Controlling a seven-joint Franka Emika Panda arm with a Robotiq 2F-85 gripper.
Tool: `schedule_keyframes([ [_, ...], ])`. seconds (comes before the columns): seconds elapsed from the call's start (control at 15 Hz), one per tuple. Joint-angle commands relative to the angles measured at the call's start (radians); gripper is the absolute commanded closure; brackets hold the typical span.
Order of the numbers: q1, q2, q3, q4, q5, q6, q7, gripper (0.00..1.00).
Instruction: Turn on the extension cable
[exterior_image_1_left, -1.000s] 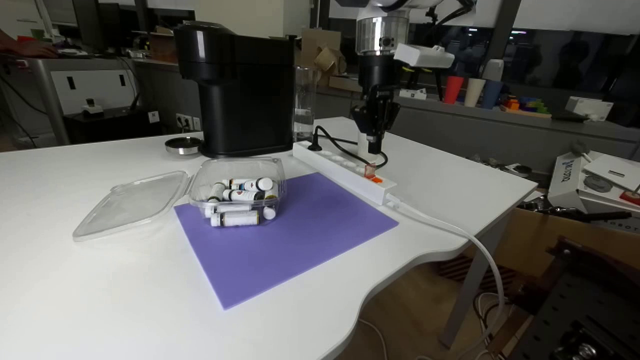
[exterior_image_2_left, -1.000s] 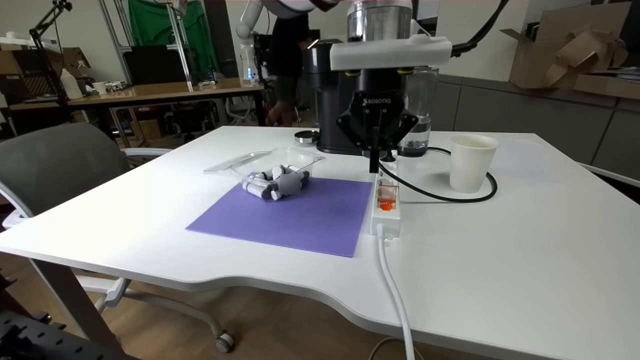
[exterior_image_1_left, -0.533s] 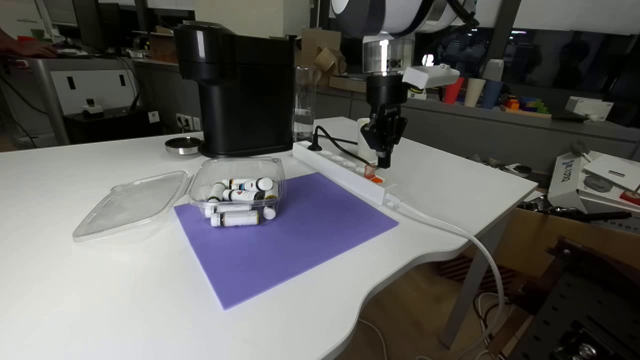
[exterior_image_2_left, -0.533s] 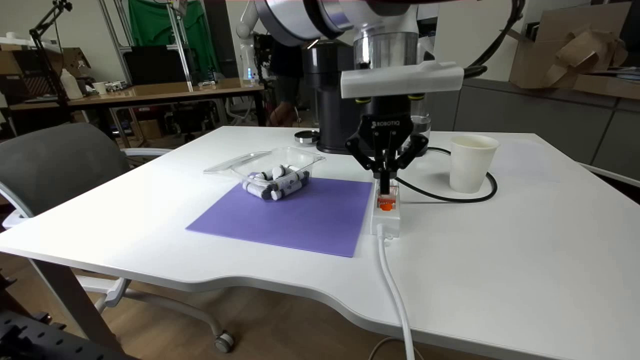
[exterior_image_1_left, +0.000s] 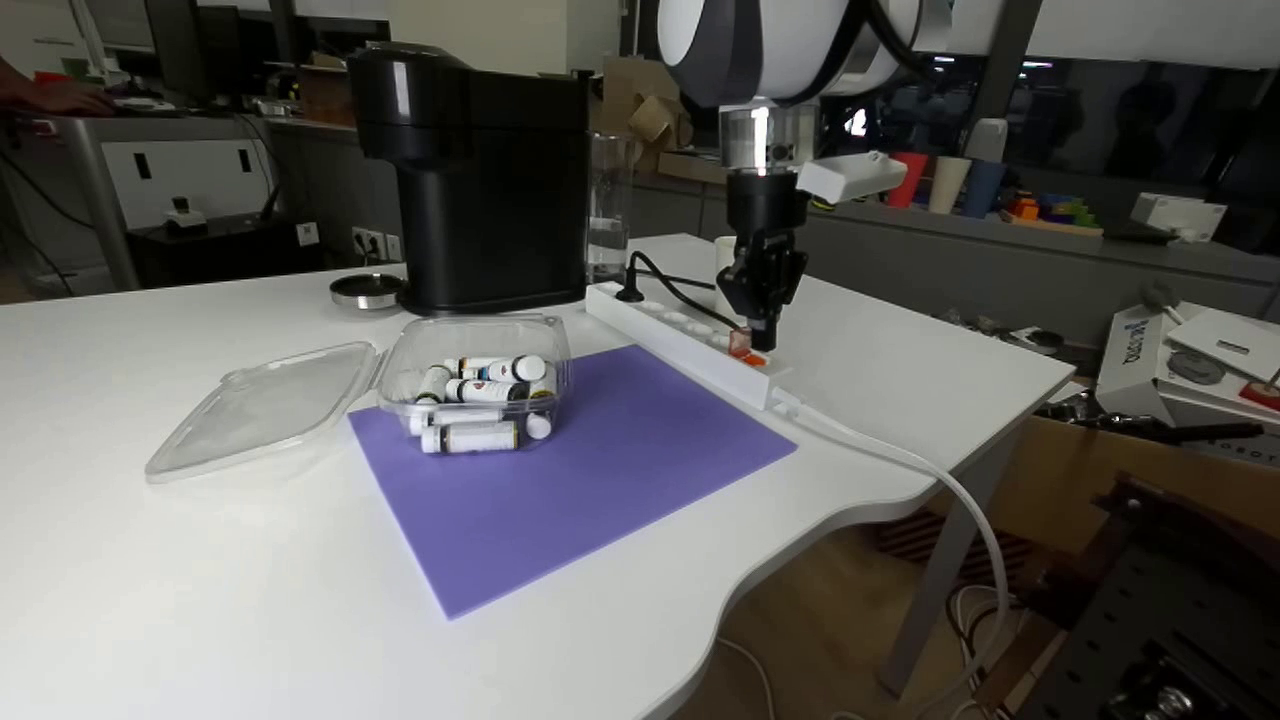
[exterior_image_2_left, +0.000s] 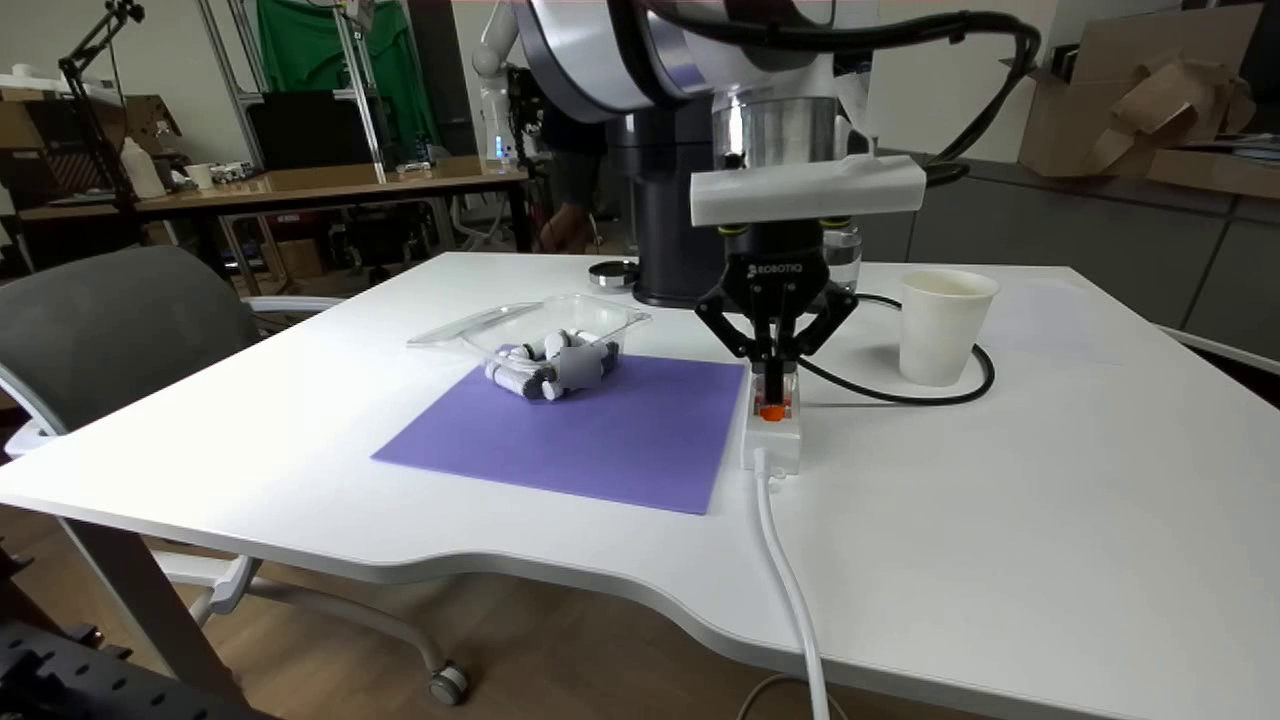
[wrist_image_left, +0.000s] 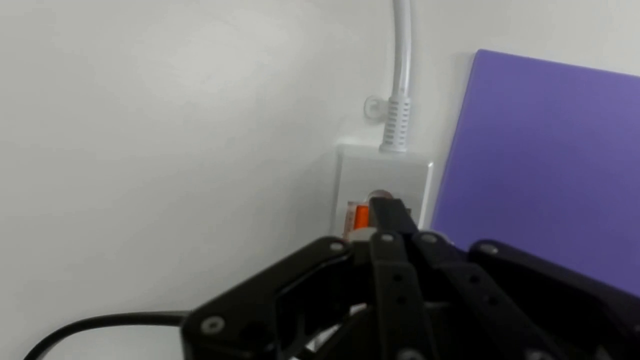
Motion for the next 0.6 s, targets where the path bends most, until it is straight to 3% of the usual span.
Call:
schedule_keyframes([
  [0.0,-0.012,0.023,0.009,0.042,-0.025,-0.002,0.038,1.0],
  [0.53,-0.019,0.093,0.027,0.101,-0.016,-0.022,0.032,1.0],
])
